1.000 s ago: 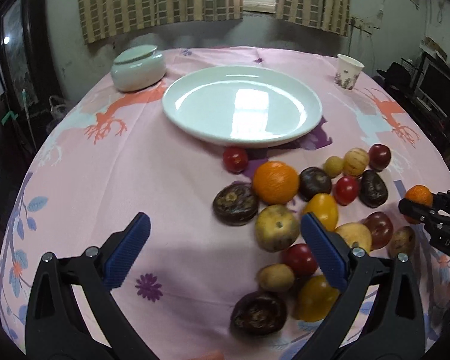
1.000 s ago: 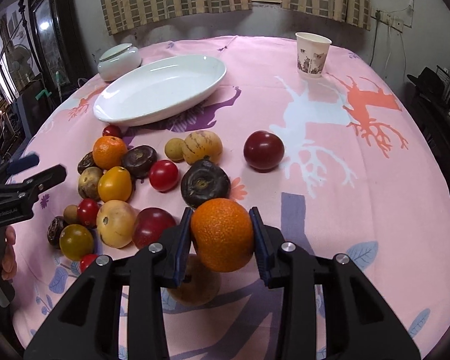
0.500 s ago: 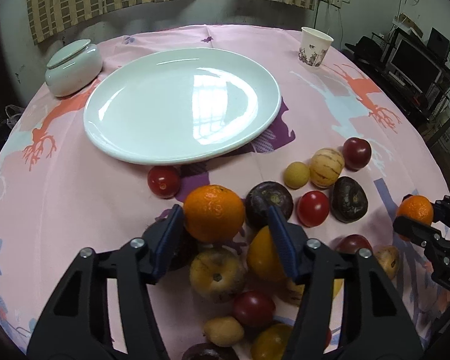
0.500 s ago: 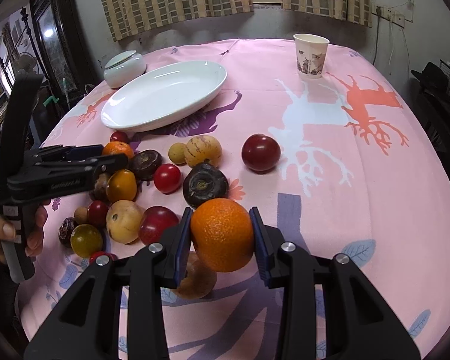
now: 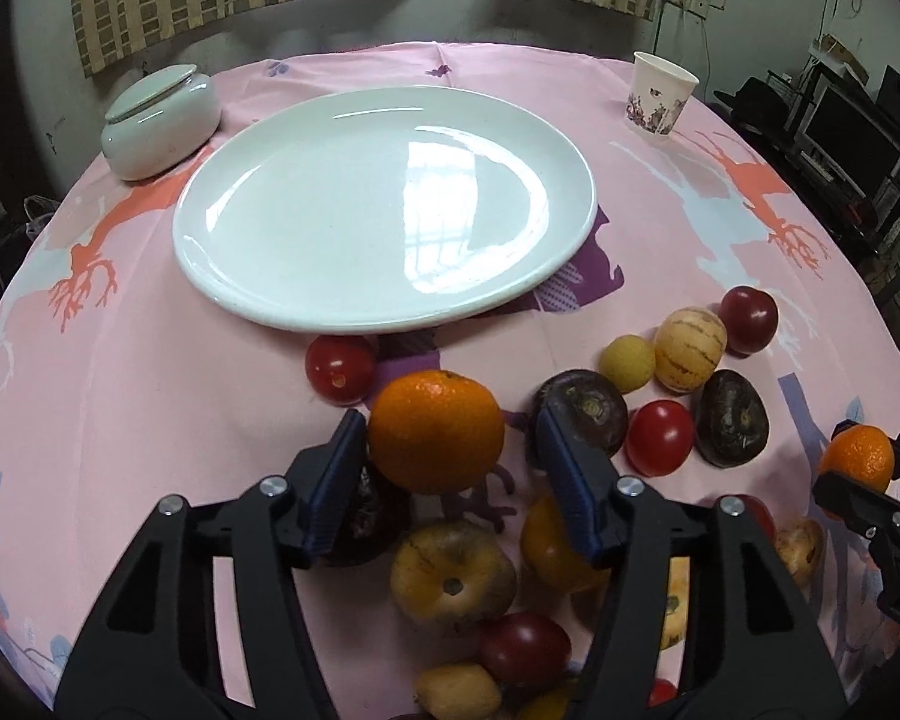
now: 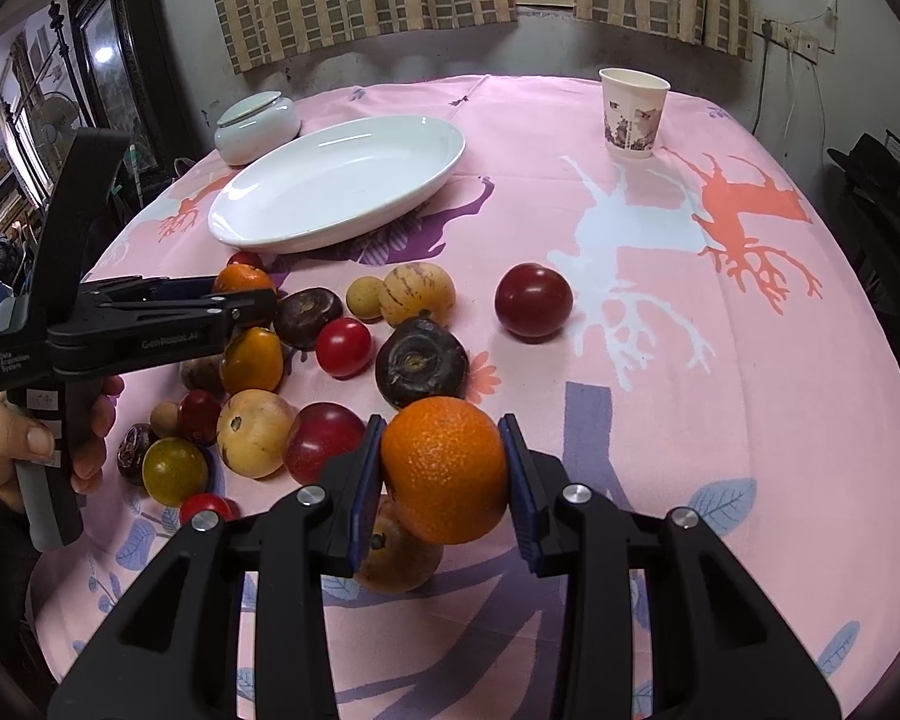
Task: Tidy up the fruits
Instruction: 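Grasp a second tangerine with the left tool while the right tool holds its tangerine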
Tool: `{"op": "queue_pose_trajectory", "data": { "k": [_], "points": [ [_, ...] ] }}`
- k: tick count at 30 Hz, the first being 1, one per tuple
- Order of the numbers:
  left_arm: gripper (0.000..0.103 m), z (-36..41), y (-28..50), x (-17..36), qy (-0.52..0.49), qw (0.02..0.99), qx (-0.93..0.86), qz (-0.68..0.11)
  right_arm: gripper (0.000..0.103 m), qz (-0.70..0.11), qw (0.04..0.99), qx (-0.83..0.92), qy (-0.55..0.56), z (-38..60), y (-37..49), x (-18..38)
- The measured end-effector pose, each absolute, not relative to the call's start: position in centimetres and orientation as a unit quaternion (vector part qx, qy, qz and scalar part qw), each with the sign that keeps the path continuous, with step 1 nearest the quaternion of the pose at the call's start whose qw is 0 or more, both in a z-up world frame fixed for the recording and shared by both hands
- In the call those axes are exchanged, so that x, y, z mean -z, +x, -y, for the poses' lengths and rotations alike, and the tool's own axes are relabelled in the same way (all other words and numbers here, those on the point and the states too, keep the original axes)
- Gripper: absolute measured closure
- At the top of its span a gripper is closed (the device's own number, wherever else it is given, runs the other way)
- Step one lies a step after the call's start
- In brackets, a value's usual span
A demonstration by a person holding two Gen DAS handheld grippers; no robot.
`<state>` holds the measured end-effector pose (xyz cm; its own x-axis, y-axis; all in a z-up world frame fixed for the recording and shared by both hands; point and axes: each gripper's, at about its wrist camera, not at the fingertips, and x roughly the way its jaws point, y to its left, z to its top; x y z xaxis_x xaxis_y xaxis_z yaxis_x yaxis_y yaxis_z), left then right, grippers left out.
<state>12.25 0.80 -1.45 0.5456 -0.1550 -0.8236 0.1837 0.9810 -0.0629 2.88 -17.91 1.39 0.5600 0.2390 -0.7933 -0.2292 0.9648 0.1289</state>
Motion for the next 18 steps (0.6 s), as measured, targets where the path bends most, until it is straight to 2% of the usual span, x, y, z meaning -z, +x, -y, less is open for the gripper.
{"op": "queue_pose_trajectory", "data": {
  "k": [2, 3, 4, 7, 18],
  "points": [
    [0.042, -1.3, 12.7, 1.7, -0.002, 0.876, 0.102, -0.471, 0.065, -0.45, 0.883, -0.134, 0.004, 17.9, 2.9, -1.4],
    [0.044, -1.5, 12.9, 1.8, -0.002, 0.876, 0.102, -0.471, 0.065, -0.45, 0.883, -0.135, 0.003, 17.9, 2.9, -1.4],
    [0.051, -1.6, 13.1, 2.2, 0.006, 0.876, 0.096, -0.473, 0.065, -0.45, 0.883, -0.136, 0.003, 17.9, 2.9, -1.4],
    [0.055, -1.1, 12.7, 2.4, 0.029, 0.874, 0.093, -0.476, 0.065, -0.45, 0.883, -0.133, 0.003, 17.9, 2.9, -1.4],
    [0.056, -1.1, 13.3, 2.8, 0.006, 0.868, 0.083, -0.49, 0.065, -0.464, 0.877, -0.123, -0.009, 17.9, 3.3, -0.5]
  ]
}}
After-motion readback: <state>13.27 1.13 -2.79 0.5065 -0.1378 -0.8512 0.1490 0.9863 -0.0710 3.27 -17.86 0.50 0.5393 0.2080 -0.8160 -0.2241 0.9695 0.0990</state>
